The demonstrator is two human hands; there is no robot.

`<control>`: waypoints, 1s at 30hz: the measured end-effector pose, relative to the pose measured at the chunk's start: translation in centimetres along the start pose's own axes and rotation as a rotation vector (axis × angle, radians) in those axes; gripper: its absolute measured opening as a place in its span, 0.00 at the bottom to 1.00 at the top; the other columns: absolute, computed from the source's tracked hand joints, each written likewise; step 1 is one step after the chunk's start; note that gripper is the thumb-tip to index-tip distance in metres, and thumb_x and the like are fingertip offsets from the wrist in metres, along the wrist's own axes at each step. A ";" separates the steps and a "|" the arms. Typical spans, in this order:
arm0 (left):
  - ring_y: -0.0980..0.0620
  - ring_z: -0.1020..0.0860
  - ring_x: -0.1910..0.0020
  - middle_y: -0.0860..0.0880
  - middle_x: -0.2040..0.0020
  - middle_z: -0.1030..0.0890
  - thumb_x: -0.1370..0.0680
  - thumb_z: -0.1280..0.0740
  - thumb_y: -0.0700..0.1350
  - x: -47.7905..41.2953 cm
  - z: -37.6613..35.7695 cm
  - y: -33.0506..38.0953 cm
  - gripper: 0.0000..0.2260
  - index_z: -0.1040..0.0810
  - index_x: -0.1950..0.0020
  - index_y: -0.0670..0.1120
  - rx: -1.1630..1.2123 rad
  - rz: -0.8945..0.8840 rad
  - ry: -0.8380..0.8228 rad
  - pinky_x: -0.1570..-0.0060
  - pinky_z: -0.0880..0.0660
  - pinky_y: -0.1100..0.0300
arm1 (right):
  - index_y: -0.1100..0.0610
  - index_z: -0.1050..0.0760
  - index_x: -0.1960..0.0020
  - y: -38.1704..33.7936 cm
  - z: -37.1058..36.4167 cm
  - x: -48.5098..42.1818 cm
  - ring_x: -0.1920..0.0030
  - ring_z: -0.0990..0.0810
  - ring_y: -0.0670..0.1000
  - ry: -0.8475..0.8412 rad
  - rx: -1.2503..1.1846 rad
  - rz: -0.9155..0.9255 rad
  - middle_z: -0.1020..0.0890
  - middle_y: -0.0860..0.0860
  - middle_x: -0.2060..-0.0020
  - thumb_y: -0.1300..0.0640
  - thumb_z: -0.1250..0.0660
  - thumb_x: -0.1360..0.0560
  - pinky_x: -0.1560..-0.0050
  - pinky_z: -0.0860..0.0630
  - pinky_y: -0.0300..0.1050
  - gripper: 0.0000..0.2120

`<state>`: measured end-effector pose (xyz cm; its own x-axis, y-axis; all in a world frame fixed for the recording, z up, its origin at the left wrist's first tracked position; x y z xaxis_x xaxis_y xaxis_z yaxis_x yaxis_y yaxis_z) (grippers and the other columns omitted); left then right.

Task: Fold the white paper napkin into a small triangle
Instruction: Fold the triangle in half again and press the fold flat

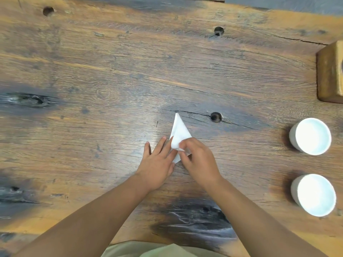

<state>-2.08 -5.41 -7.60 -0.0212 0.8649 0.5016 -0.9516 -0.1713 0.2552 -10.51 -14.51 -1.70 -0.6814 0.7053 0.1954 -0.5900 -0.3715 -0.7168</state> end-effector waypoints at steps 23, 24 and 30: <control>0.43 0.46 0.21 0.46 0.19 0.45 0.20 0.38 0.48 4.2 -0.7 -2.5 0.29 0.43 0.20 0.47 0.001 -0.015 0.098 0.26 0.44 0.39 | 0.57 0.24 0.52 0.0 -3.6 0.8 0.51 0.23 0.54 -0.166 0.210 0.128 0.22 0.51 0.53 0.62 0.29 0.27 0.54 0.24 0.52 0.06; 0.43 0.46 0.21 0.46 0.19 0.45 0.20 0.38 0.47 4.1 -0.6 -2.5 0.29 0.42 0.20 0.47 0.000 -0.016 0.096 0.26 0.44 0.39 | 0.57 0.24 0.52 0.1 -3.7 0.9 0.50 0.23 0.54 -0.168 0.212 0.127 0.22 0.51 0.53 0.62 0.29 0.27 0.53 0.24 0.51 0.06; 0.43 0.46 0.21 0.46 0.19 0.45 0.20 0.37 0.47 4.2 -0.5 -2.6 0.29 0.43 0.20 0.47 -0.010 -0.022 0.095 0.25 0.44 0.39 | 0.57 0.23 0.50 0.2 -4.1 1.1 0.49 0.24 0.53 -0.177 0.230 0.129 0.22 0.50 0.51 0.60 0.29 0.27 0.49 0.24 0.50 0.07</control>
<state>0.11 -1.12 -6.60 -0.0287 0.9093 0.4152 -0.9553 -0.1472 0.2564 -9.62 -11.30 -4.42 -0.8100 0.5351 0.2402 -0.5624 -0.5923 -0.5770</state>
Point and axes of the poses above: each hand's wrist, its own x-axis away from the middle knuckle, its own z-axis out of the back of the hand, y = z × x, the point moved 8 cm from there along -x, towards the middle knuckle
